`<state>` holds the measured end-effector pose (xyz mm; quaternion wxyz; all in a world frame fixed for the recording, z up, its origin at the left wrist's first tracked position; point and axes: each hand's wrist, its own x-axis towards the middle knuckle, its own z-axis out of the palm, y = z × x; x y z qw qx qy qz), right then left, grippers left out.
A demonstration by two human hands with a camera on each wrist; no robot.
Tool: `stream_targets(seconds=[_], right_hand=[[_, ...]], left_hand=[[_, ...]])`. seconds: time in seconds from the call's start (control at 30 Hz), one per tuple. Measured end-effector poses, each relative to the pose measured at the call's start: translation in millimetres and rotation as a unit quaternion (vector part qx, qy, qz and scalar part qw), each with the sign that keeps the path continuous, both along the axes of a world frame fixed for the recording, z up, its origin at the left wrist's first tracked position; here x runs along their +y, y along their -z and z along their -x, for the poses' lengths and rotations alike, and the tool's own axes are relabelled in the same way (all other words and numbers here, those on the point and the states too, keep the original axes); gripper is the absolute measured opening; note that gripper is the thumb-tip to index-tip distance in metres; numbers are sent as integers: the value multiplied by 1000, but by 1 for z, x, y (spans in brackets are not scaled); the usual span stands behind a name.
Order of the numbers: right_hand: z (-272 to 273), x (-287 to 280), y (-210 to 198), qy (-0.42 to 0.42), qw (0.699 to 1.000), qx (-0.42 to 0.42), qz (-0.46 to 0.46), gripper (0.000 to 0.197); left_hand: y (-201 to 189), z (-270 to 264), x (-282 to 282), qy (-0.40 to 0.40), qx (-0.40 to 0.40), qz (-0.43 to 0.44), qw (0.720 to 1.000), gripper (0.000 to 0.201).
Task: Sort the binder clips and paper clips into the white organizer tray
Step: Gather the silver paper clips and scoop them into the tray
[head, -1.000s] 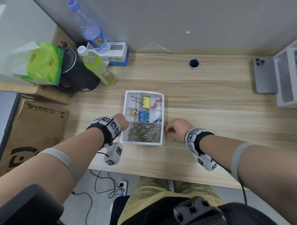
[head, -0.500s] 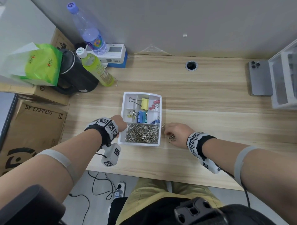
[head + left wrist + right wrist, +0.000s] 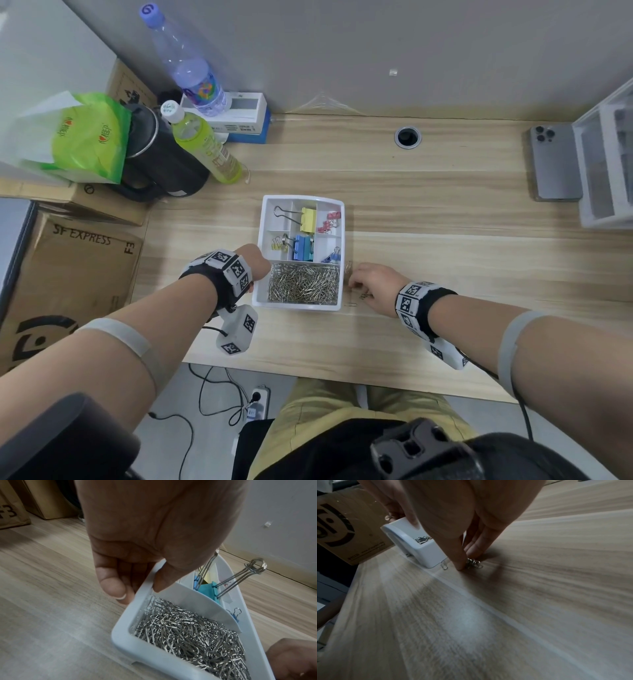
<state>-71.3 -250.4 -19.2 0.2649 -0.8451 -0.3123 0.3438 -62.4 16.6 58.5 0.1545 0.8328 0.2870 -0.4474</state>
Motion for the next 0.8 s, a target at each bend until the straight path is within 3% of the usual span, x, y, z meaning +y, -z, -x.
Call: stream_targets(seconds=[0.37,0.5,0.63,0.8], right_hand=[[1,1,-1,13,1000,-5,20,29],[-6,-1,-3,80,996,35,15,31],[-20,14,-18,169,981,81,-51,30],[-16,52,-36,173,974,116,-84,33]], left_hand=[[-1,2,0,-5,-10,3,1000,17],[-2,3,0,-8,-14,3,1000,20],[-2,4,-1,-16,-21,6,1000,25],[-5,5,-2,-17,-31,12,999,25]])
